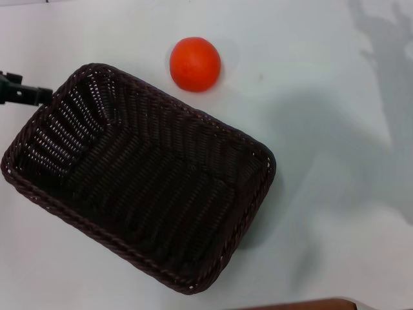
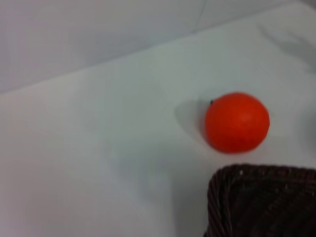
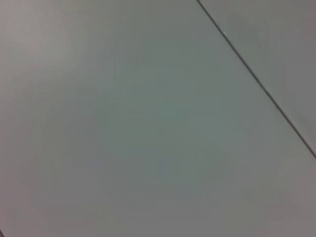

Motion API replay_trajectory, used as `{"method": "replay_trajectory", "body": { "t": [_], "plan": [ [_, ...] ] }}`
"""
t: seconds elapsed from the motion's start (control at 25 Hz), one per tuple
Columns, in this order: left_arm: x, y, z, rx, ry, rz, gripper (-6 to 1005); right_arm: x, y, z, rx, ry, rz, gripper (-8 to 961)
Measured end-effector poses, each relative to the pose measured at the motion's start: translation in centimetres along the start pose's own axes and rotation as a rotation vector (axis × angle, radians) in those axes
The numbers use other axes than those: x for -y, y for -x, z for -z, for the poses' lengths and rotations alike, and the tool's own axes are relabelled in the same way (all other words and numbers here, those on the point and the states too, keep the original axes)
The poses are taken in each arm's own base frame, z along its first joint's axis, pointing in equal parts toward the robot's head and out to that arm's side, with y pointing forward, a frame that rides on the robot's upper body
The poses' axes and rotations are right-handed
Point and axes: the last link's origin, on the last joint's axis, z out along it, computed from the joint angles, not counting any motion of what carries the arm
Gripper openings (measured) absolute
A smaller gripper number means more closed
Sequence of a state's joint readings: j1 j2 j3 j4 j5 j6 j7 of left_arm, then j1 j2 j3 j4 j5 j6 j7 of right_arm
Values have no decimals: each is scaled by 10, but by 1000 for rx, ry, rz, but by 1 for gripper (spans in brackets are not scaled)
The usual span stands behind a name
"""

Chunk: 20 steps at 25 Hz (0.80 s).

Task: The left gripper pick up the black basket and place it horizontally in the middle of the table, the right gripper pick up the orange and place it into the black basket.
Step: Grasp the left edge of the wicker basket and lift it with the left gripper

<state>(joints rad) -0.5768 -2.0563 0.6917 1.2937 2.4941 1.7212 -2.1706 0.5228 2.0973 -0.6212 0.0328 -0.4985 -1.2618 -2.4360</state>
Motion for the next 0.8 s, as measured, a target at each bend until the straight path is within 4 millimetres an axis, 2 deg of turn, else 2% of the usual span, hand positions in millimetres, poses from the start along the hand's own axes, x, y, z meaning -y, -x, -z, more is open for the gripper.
{"method": "replay_trajectory", "body": {
  "t": [0.56, 0.68, 0.8],
  "plan": [
    [-21, 2, -40, 204, -48, -57, 779, -5, 3, 3, 18, 21, -15, 885],
    [-21, 5, -48, 236, -83, -73, 736, -5, 4, 3, 25, 28, -21, 885],
    [-22, 6, -53, 255, -111, -103, 621, -6, 4, 3, 30, 32, -22, 885]
  ]
}}
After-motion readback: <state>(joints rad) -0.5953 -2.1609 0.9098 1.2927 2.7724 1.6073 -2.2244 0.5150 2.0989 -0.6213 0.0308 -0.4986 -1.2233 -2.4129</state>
